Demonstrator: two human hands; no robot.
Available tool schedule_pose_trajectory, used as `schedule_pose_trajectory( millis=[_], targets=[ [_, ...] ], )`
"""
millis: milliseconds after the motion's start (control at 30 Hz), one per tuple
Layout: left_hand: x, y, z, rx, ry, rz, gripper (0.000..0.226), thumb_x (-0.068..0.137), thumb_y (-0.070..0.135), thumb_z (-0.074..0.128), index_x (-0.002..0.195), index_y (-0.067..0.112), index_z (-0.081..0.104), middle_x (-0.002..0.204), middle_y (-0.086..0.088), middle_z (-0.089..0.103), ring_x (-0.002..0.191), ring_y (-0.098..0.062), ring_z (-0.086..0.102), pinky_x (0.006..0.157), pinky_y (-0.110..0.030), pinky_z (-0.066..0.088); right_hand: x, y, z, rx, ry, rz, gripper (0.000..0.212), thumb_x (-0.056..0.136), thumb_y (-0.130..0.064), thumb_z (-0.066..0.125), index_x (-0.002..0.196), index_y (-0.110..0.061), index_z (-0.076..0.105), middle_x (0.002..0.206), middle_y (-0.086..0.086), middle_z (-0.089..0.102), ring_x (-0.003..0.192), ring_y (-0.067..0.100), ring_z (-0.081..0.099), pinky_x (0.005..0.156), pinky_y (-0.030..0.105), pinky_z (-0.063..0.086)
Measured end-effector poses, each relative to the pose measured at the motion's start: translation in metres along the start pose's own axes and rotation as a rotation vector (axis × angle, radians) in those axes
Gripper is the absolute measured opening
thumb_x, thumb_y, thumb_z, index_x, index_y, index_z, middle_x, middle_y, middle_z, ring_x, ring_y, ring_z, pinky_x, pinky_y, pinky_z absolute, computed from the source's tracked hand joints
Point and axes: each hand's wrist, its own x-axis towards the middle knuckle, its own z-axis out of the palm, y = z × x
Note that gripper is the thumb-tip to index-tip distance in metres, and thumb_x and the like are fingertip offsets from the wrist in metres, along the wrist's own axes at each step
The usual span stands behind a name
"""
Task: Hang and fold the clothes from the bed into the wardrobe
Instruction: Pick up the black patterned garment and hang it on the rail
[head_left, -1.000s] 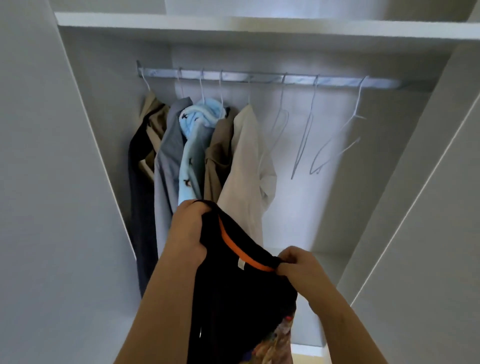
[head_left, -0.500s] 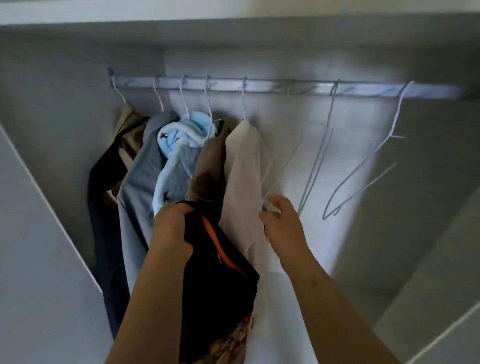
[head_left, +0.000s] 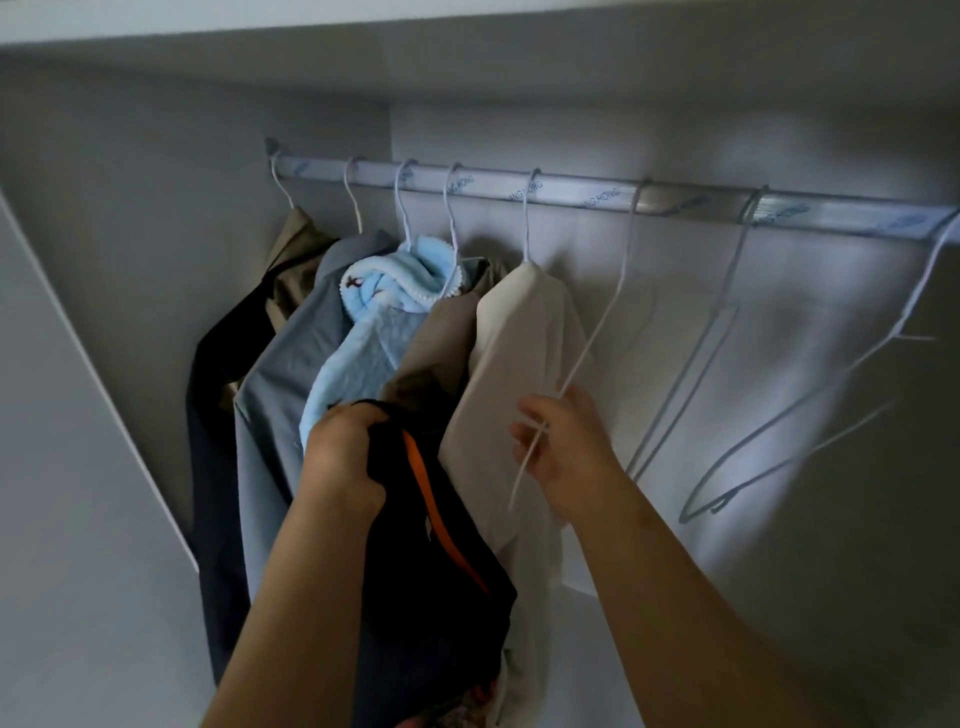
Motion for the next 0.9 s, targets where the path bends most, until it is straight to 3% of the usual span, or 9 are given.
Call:
schedule_pose_trajectory(
  millis=[100,167,267,467,700,800,900],
  targets=[
    [0.009,-0.001,-0.001,-0.009,-0.028,-0.094,0.037,0.089,0.007,0.05,0.126,0.003,0.055,0.085,-0.013,0.059,0.076,-0.024,0.055,0.082,-0.035,0.044,0.002,-0.008,-0.003,-0.016,0.041,-0.071,0.021,0.093,-0.005,0.04,0.105,-0.022,0.043,0.065,0.0,0.044,0.032,0.003,0.033,0.031,0.013,0.024],
    [0.011,-0.003,-0.001,-0.048,-0.029,-0.098,0.033,0.088,0.005,0.051,0.12,0.004,0.057,0.076,-0.01,0.056,0.068,-0.022,0.053,0.07,-0.032,0.047,0.001,-0.012,-0.005,-0.036,0.065,-0.093,0.017,0.094,-0.006,0.037,0.096,-0.021,0.044,0.06,-0.001,0.038,0.029,0.002,0.028,0.029,0.013,0.021],
    [0.004,-0.002,-0.001,-0.045,-0.042,-0.103,0.026,0.086,0.003,0.05,0.109,0.006,0.06,0.071,-0.009,0.057,0.063,-0.021,0.054,0.057,-0.03,0.045,-0.003,-0.017,-0.006,-0.109,0.086,-0.134,0.019,0.095,-0.008,0.036,0.087,-0.022,0.047,0.059,-0.002,0.036,0.029,0.001,0.028,0.029,0.015,0.022],
    [0.002,0.001,-0.005,-0.033,-0.055,-0.115,0.014,0.085,0.002,0.051,0.094,0.007,0.061,0.067,-0.008,0.056,0.058,-0.02,0.054,0.054,-0.028,0.045,-0.016,-0.017,-0.001,-0.251,0.091,-0.233,0.018,0.097,-0.015,0.041,0.085,-0.023,0.052,0.057,-0.003,0.035,0.031,0.001,0.028,0.031,0.016,0.025],
    [0.003,0.0,-0.027,0.023,-0.091,-0.049,0.034,0.088,0.002,0.048,0.121,-0.005,0.052,0.071,-0.007,0.051,0.063,-0.018,0.05,0.065,-0.031,0.045,-0.045,0.005,0.009,-0.293,0.164,-0.249,0.017,0.097,-0.024,0.048,0.102,-0.017,0.062,0.054,-0.003,0.038,0.03,0.001,0.031,0.033,0.014,0.028],
    [-0.004,0.0,-0.046,0.054,-0.102,-0.157,0.011,0.089,0.005,0.048,0.094,0.0,0.057,0.071,-0.009,0.051,0.063,-0.02,0.049,0.067,-0.032,0.046,-0.064,0.021,0.012,-0.307,0.21,-0.23,0.017,0.095,-0.02,0.049,0.105,-0.018,0.062,0.055,-0.004,0.04,0.036,0.002,0.034,0.034,0.015,0.029],
    [-0.008,0.0,-0.066,0.08,-0.103,-0.181,0.015,0.089,0.006,0.047,0.075,0.006,0.051,0.071,-0.009,0.05,0.062,-0.02,0.049,0.066,-0.031,0.044,-0.085,0.043,0.016,-0.33,0.25,-0.21,0.017,0.094,-0.017,0.05,0.104,-0.022,0.061,0.056,-0.006,0.041,0.038,0.001,0.036,0.036,0.013,0.029]
  ],
)
